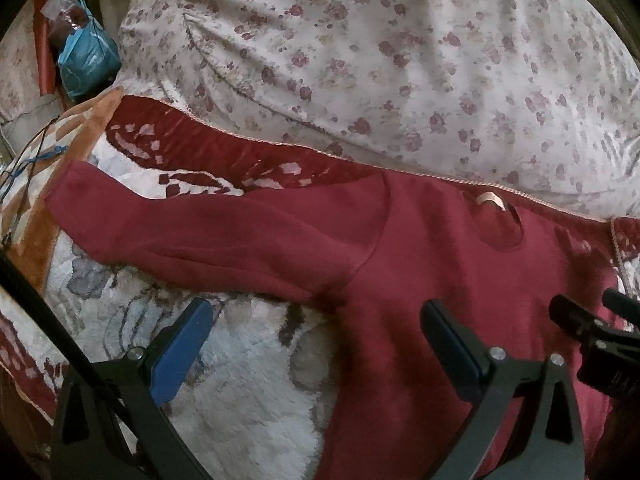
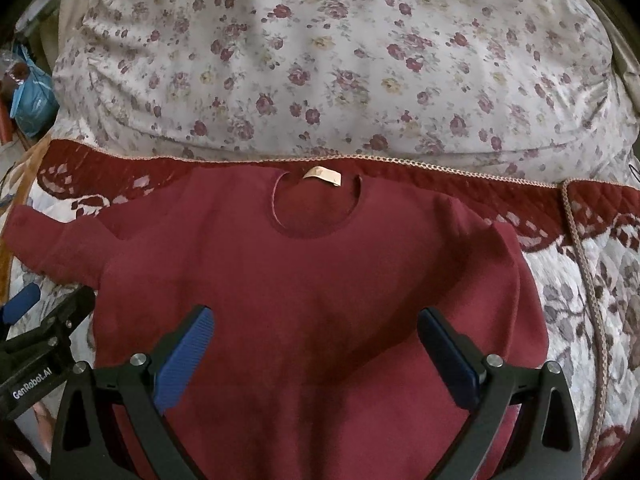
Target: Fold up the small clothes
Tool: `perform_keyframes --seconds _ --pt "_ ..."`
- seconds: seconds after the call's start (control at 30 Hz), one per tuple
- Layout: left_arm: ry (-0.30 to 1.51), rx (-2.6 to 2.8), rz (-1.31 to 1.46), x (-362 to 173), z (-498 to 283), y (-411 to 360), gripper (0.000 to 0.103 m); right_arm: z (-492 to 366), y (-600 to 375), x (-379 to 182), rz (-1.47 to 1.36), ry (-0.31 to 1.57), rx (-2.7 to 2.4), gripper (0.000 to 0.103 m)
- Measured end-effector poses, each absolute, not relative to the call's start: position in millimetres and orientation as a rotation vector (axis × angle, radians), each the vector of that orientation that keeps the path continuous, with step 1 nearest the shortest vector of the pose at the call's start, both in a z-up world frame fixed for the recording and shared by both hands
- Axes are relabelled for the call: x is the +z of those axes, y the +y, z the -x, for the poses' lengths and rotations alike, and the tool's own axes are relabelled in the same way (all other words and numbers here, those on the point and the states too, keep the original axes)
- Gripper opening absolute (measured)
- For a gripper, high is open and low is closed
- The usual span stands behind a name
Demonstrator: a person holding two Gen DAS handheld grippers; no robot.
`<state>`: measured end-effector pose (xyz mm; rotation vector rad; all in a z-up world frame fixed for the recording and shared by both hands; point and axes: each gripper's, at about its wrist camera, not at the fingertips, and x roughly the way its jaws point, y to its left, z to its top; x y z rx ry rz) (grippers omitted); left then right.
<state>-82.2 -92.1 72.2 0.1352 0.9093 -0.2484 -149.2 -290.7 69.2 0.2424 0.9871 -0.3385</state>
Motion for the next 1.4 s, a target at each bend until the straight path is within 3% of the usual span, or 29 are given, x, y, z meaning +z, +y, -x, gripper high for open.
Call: perform_keyframes --seconds 0.77,1.4 --pt "0.877 -0.156 -0.165 75.5 54.2 -73.1 0.103 129.9 -275.4 59.6 -0.233 1.012 -0.296 0.103" --pt "0.902 0.129 -0.13 69.0 -8.5 6.0 0.103 126.0 -261.0 49.8 -0.24 1.043 -0.242 0.103"
